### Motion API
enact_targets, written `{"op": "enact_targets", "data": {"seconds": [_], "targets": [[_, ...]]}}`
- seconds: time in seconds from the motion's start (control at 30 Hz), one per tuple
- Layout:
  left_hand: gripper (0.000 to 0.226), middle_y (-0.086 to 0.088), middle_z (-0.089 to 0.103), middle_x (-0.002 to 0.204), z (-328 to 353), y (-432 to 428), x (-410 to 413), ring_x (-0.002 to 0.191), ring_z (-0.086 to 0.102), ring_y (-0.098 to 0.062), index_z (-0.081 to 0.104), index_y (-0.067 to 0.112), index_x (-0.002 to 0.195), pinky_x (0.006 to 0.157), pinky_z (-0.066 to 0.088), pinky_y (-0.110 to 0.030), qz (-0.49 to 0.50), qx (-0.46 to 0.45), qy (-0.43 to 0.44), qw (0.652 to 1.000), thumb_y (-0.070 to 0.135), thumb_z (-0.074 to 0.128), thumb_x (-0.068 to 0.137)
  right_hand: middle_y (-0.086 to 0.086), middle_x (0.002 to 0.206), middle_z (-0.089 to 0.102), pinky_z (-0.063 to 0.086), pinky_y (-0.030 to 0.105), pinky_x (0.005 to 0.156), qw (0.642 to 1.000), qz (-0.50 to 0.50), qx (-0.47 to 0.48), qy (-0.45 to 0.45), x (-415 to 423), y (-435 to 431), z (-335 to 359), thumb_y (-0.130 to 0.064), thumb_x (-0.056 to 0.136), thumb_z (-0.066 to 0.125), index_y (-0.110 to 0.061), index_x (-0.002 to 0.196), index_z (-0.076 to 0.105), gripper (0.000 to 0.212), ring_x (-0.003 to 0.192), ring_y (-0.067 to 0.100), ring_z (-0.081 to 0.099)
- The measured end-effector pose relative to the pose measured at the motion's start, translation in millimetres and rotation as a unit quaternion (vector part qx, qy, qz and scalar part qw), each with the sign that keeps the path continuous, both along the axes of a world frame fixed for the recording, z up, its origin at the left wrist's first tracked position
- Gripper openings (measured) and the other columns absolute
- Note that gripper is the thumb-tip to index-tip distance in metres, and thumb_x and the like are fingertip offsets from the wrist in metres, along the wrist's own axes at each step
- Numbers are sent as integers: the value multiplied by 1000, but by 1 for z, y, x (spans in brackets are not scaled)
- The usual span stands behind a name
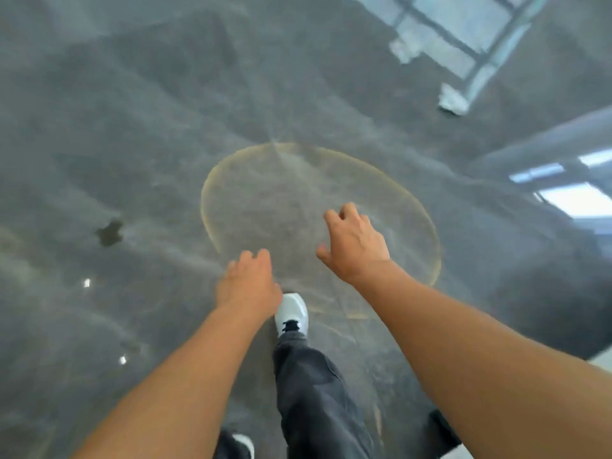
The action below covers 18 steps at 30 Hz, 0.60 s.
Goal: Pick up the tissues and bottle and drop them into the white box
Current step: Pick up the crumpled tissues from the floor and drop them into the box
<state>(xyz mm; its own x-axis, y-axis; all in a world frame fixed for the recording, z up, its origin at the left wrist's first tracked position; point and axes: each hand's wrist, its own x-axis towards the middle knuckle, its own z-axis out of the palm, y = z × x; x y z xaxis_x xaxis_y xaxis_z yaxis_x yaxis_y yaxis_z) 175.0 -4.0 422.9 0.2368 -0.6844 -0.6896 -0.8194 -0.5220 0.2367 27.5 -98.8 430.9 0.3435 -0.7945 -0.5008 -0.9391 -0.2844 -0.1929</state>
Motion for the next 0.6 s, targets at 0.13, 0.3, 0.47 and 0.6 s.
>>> {"op": "enact_targets", "data": {"seconds": [0.13, 0.3, 0.47, 0.6], "targets": [[27, -11, 52, 115, 39, -95, -100, 110, 51, -34, 51, 14, 107, 85, 45, -42, -100, -27, 32, 994, 20, 55, 81, 12, 117, 44, 45, 42, 71, 991, -127, -24, 15, -110, -57, 41, -33, 81, 61, -13, 112, 46, 40, 107, 38, 47], [25, -12, 53, 111, 64, -187, -187, 106, 53, -35, 51, 15, 104, 81, 46, -42, -228, -76, 62, 969, 20, 55, 79, 12, 114, 44, 47, 43, 73, 965, -256, -33, 45, -206, -92, 60, -33, 80, 59, -13, 107, 47, 36, 104, 38, 49], [24, -13, 52, 110, 53, -277, -215, 105, 53, -37, 51, 13, 104, 79, 44, -42, -278, -83, 43, 956, 18, 54, 80, 11, 114, 43, 47, 43, 73, 948, -312, -11, 53, -240, -147, 43, -34, 81, 59, -14, 107, 45, 36, 102, 37, 48], [25, -11, 53, 111, 27, -353, -207, 104, 52, -34, 51, 13, 105, 76, 41, -39, -270, -46, 17, 962, 18, 52, 81, 8, 114, 43, 43, 38, 66, 944, -329, 15, 34, -238, -226, 14, -36, 84, 56, -16, 114, 45, 38, 100, 33, 47]]}}
